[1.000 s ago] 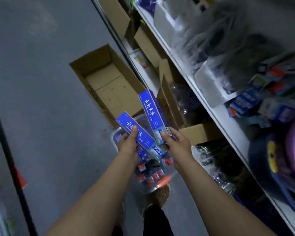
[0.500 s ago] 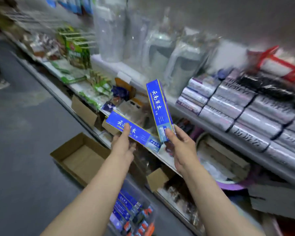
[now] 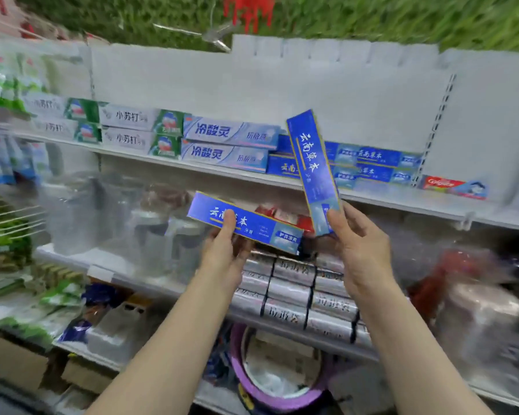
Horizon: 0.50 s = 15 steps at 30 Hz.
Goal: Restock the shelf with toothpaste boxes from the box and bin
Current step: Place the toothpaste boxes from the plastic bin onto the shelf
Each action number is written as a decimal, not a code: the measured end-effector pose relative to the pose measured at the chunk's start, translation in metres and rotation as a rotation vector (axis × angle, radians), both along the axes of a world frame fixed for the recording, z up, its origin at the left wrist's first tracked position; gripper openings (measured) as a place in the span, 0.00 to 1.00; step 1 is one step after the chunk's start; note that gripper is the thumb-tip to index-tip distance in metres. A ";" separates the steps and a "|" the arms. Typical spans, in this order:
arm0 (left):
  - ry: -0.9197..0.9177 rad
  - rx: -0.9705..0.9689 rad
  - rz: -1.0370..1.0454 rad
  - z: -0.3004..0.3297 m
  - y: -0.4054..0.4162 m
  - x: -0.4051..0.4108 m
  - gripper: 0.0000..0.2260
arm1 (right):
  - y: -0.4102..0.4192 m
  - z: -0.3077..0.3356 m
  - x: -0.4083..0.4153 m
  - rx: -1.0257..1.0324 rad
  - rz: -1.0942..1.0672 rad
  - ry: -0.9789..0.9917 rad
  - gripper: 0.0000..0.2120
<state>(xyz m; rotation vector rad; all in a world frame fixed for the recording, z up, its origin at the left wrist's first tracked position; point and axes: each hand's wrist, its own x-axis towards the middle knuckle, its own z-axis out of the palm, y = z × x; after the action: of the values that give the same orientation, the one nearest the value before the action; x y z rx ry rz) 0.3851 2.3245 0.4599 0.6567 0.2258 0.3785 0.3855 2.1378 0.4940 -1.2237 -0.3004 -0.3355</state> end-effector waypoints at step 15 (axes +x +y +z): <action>-0.201 0.019 -0.032 0.085 -0.125 0.097 0.08 | -0.137 0.078 0.104 -0.053 -0.486 -0.053 0.19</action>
<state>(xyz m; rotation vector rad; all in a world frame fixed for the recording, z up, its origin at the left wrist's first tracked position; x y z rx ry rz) 0.4817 2.2000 0.5452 0.6357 0.0201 0.4130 0.4893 2.0009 0.5718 -1.3353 -0.0526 -0.7839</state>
